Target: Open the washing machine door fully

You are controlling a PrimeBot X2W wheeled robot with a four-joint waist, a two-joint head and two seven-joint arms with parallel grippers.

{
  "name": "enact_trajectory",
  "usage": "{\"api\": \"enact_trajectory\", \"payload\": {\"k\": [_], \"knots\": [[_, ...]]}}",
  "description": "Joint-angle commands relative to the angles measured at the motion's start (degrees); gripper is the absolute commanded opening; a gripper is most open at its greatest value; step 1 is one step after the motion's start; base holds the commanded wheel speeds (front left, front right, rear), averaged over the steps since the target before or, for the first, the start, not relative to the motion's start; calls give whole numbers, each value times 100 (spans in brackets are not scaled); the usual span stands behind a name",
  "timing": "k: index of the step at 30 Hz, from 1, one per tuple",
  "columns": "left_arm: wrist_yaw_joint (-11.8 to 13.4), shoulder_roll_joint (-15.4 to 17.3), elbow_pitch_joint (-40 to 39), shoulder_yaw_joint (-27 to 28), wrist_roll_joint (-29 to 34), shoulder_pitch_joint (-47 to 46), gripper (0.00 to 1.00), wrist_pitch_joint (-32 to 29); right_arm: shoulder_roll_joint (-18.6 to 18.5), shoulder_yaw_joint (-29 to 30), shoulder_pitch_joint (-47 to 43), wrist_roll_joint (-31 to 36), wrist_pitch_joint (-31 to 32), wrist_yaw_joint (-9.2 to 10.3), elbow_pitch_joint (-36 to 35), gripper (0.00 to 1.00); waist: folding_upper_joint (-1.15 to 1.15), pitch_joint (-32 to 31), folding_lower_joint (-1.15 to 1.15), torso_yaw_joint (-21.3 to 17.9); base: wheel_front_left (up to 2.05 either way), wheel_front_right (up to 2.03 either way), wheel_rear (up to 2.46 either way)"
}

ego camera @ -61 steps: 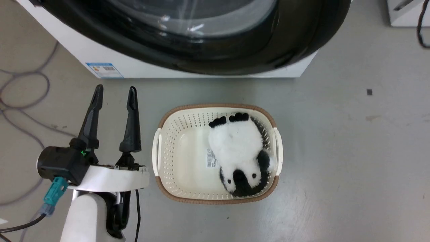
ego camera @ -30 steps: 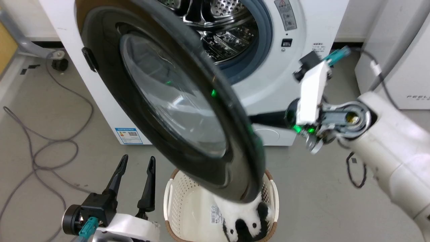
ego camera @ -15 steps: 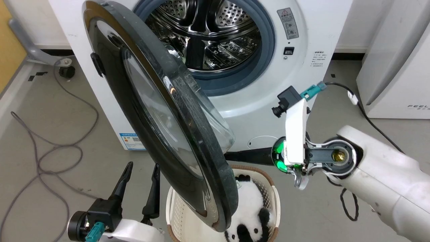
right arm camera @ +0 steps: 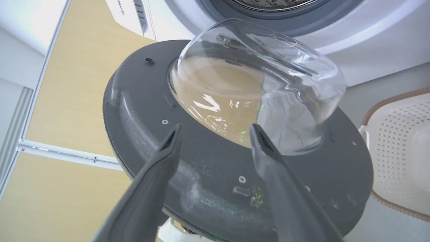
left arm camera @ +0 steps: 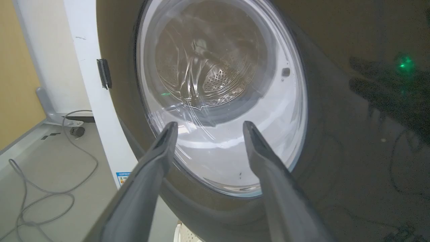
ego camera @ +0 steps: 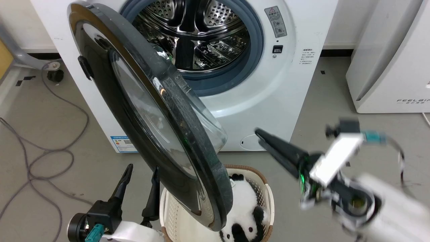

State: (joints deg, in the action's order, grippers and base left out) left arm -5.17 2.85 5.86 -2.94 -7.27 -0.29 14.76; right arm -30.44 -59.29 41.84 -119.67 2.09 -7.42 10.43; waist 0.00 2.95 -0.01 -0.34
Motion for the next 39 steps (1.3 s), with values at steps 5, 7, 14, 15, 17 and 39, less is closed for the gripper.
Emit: {"api": "enact_trajectory", "payload": {"k": [5, 7, 14, 15, 17, 39], "knots": [[45, 3, 8, 83, -110, 90, 100, 24, -36, 457, -1466, 49, -1159, -7, -646, 100, 0, -24, 1, -81, 0, 0, 0], [41, 3, 13, 119, -101, 86, 100, 24, -33, 656, -1887, 125, -1434, -7, -758, 100, 0, -44, 1, -93, 0, 0, 0], [14, 3, 40, 223, -37, 123, 100, 24, 221, 2117, -3196, 1165, -1704, -7, -306, 100, 0, -122, 1, -144, 0, 0, 0], [14, 3, 47, 233, -36, 132, 100, 24, 310, 2402, -3373, 1499, -1705, -7, -70, 100, 0, -138, 1, -144, 0, 0, 0], [17, 3, 54, 241, -39, 142, 100, 24, 428, 2684, -3518, 1862, -1706, -7, 151, 100, 0, -153, 1, -145, 0, 0, 0], [86, 3, 165, 331, 43, 240, 100, 24, 2753, 6548, -4808, 11288, -1278, -7, -1329, 100, 0, -304, 1, -132, 0, 0, 0]]}}
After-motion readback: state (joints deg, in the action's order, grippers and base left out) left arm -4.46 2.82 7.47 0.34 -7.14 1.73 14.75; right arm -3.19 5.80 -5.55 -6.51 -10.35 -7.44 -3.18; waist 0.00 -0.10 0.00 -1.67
